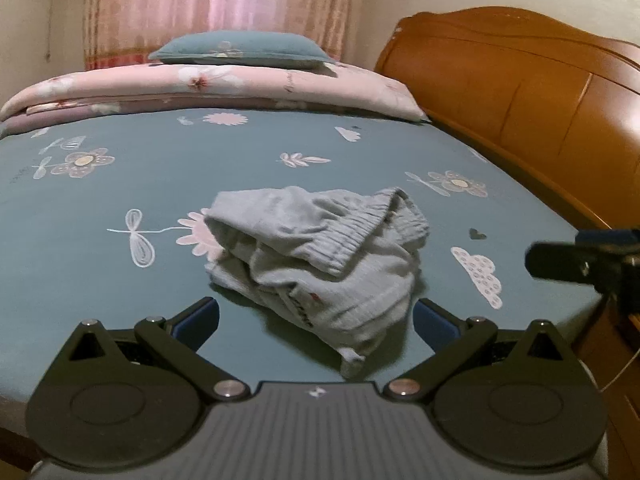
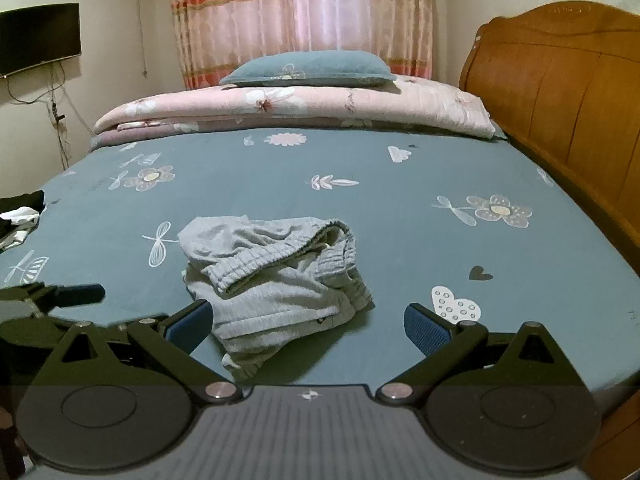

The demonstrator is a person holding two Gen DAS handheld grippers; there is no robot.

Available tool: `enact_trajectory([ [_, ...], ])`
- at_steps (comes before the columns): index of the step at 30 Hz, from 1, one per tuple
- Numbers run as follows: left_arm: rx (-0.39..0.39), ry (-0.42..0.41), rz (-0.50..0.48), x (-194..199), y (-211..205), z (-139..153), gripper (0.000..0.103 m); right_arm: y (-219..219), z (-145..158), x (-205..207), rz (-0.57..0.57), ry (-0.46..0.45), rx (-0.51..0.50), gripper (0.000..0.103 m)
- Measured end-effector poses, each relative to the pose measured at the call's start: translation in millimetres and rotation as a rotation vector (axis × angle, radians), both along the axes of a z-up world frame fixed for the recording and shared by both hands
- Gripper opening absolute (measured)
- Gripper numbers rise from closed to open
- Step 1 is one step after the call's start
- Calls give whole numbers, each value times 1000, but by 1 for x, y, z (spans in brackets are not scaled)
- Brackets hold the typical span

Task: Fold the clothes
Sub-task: 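Move both grippers toward the crumpled grey sweatpants on the bed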

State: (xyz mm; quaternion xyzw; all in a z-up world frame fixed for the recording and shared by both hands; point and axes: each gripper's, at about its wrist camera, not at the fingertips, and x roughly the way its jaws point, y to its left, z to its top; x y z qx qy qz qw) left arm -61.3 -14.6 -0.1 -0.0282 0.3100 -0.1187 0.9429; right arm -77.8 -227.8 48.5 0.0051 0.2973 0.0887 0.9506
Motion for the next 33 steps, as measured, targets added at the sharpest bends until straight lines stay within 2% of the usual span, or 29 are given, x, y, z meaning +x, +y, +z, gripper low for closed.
enact_trajectory([
  [7,-22,-8,-64,-10,-6,-4,102,-1,-1,-2,9,-2,34,103],
  [12,-17,13,30,-7,-4,-1,102,-2,0,-5,30,-30,51,103],
  [15,-26,20,46,-4,-4,0,102,-10,-2,-7,27,-35,64,103],
  [20,9,48,26,4,-17,-6,102,-24,-8,-7,3,-30,77,103],
  [29,86,12,-36,5,-43,-11,101,-40,-19,-4,-35,-12,67,103],
  [33,102,1,-20,6,-40,-10,101,-38,-22,-3,-20,-4,70,103],
])
